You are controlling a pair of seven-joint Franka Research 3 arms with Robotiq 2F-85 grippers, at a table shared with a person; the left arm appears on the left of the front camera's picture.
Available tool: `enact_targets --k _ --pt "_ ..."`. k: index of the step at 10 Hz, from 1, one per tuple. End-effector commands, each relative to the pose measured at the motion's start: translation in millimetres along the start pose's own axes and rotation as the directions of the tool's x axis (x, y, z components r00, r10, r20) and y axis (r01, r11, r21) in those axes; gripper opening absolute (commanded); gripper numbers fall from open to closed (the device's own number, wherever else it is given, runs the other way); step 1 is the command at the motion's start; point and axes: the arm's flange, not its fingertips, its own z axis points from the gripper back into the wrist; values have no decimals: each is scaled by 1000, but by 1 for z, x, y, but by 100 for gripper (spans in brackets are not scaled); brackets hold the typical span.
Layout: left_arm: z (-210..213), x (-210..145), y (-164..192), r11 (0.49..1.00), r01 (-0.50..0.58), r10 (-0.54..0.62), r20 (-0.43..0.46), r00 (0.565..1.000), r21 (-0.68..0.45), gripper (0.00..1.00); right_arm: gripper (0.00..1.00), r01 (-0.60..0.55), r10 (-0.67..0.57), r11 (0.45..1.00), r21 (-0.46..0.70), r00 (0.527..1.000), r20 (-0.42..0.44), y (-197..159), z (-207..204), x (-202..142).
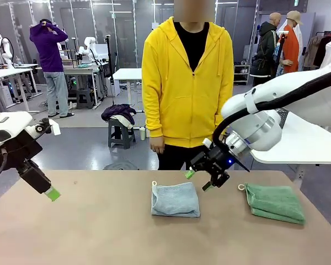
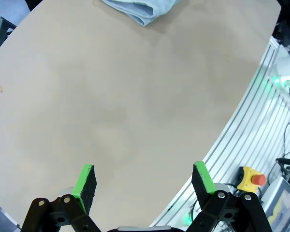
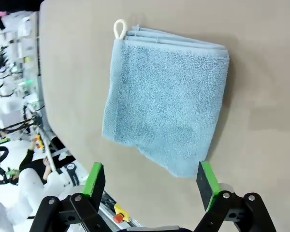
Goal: Fold the towels and place them in the basket.
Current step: Stack the folded Towel with hook on the right side of the table.
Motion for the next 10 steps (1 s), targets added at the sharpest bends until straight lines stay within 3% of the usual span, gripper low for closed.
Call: enact_targets --k 1,6,10 --pt "-3 -1 2 1000 -2 2 -14 1000 4 100 96 -2 3 996 90 1000 -14 -21 -5 0" --pt "-3 -1 2 1000 -2 2 -14 1000 4 100 96 50 -56 988 143 998 36 -49 -24 11" --pt "-3 -1 2 1000 -2 2 -14 1000 4 100 96 55 -65 984 169 997 50 -51 -37 20"
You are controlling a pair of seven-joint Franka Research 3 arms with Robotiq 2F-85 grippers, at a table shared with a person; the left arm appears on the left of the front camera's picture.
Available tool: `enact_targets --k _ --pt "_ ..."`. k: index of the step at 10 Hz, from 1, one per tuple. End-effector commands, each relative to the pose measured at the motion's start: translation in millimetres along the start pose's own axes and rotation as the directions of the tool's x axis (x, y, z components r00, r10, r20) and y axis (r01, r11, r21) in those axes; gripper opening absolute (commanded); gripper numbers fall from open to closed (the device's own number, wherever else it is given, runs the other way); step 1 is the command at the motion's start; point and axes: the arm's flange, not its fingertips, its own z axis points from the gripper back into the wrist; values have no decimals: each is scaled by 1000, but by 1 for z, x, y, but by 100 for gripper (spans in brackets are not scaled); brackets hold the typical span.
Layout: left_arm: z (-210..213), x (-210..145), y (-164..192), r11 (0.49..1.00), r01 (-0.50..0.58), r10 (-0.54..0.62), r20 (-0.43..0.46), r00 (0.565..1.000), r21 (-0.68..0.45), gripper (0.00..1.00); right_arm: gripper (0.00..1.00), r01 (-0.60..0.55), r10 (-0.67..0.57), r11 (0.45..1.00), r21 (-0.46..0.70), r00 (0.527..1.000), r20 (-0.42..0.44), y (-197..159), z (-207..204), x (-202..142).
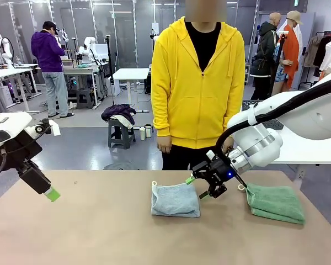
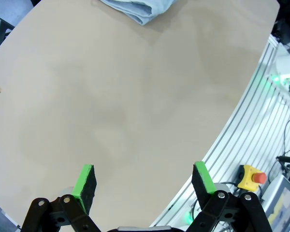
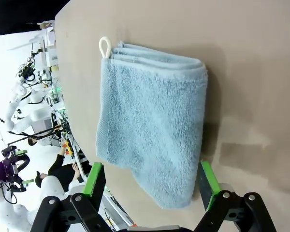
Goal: Fold the towels and place them in the basket.
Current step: Stack the folded Towel with hook on the right side of the table.
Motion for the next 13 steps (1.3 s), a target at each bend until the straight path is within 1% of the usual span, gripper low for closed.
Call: enact_targets --k 1,2,4,5,7,9,10,11,12,13 --pt "-1 0 0 1000 -10 10 -8 1000 9 100 96 -31 31 999 15 999 19 -1 -8 4" --pt "-1 0 0 1000 -10 10 -8 1000 9 100 96 -8 8 1000 -14 1000 29 -2 -13 6" --pt "-1 0 0 1000 -10 10 -8 1000 9 100 96 3 -2 1000 -17 999 43 -6 -16 6" --pt "-1 0 0 1000 -10 10 -8 1000 9 100 96 2 0 999 -45 999 50 -4 -23 5" --pt "-1 0 0 1000 -10 10 -8 1000 9 100 96 -19 21 999 -27 998 64 2 -30 4" --pt "-1 0 0 1000 -10 10 -8 1000 9 100 96 -20 21 1000 -19 999 50 1 -35 5" --pt "-1 0 0 1000 -10 10 -8 1000 9 100 56 -22 22 1000 -9 998 57 0 -36 6" --pt "-1 0 0 1000 -10 10 -8 1000 9 100 38 -24 24 1000 0 998 54 0 -36 6" --pt "-1 0 0 1000 -10 10 -8 1000 9 100 0 -19 19 1000 0 998 54 0 -37 6" --pt "-1 0 0 1000 -10 10 -8 1000 9 100 0 -22 22 1000 7 999 43 0 -39 7"
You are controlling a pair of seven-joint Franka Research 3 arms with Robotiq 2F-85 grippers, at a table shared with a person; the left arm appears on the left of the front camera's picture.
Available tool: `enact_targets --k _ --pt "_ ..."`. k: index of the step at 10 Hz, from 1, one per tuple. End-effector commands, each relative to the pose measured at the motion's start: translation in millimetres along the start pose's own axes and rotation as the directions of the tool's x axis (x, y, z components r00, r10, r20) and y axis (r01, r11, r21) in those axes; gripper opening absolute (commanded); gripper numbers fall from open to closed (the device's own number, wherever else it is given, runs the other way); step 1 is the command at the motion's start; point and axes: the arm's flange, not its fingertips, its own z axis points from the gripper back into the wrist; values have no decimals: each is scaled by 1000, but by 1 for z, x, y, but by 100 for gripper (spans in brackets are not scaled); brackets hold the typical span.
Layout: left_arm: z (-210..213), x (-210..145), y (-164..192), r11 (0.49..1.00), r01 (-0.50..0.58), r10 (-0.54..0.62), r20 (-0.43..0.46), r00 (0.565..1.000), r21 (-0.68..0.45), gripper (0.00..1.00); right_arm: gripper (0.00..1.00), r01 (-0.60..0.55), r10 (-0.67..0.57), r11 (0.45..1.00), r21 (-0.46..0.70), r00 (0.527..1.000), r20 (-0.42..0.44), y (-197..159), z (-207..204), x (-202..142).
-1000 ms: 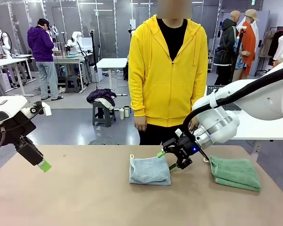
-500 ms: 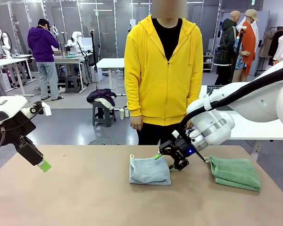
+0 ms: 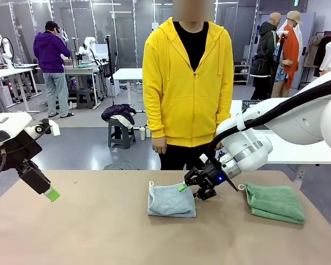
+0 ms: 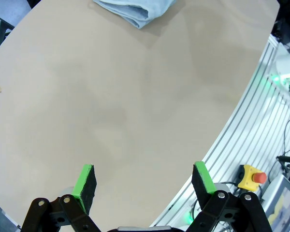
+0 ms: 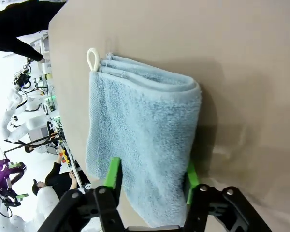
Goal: Fold the towels and place them in the basket.
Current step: Stack the folded Towel with hook on the right side of the table.
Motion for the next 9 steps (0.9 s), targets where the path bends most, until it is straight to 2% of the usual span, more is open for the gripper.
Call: enact_targets --k 1,2,3,9 --pt "-1 0 0 1000 -10 10 -7 1000 9 100 0 -20 20 999 26 1000 11 -1 -6 3" --pt "-1 0 0 1000 -10 10 -7 1000 9 100 10 -17 17 1000 24 1000 11 1 -8 3" --pt "-1 0 0 1000 -10 10 -7 1000 9 100 1 -22 22 1000 22 1000 10 3 -8 3" --pt "-1 0 0 1000 -10 10 -7 1000 9 100 0 -3 3 1000 3 1000 -7 2 -6 0"
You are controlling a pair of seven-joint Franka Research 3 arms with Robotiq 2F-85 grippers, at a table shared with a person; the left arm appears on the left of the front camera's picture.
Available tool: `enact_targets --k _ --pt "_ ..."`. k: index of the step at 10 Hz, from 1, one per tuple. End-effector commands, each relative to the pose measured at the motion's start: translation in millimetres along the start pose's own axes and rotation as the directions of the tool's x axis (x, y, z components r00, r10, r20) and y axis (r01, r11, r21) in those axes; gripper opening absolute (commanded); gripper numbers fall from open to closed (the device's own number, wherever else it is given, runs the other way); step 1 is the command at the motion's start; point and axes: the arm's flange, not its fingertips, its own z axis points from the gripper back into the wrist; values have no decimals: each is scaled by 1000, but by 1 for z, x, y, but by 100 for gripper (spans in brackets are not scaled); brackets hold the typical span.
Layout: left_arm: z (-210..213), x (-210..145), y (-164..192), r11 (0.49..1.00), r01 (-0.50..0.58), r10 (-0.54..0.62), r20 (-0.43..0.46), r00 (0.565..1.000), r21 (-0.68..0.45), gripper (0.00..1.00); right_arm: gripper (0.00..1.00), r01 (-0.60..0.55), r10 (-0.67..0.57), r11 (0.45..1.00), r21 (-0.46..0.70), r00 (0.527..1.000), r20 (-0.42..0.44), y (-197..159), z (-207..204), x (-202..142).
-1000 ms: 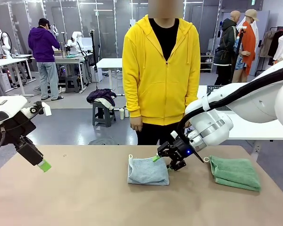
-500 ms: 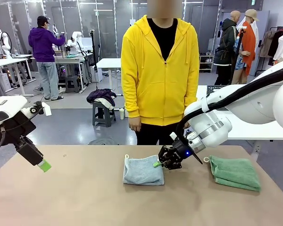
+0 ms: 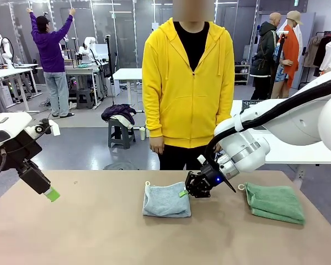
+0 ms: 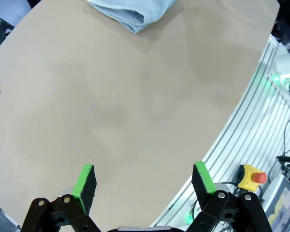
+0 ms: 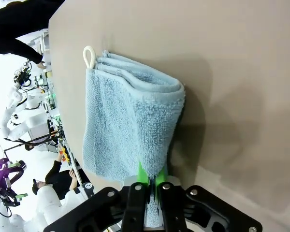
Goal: Fold the towels and place them in the basket.
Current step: Stack the folded Towel with hook on the right side of the table.
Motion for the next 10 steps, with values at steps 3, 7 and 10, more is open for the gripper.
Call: enact_targets --k 3,7,10 --pt "-1 0 0 1000 -10 10 -8 1000 9 100 0 1 -1 1000 1 1000 2 0 1 1" --pt "-1 0 0 1000 -10 10 -8 1000 9 100 5 -68 67 991 -114 998 -16 26 53 -26" --pt "-1 0 0 1000 -10 10 -8 1000 9 100 5 -97 97 986 -138 995 -5 53 116 -40"
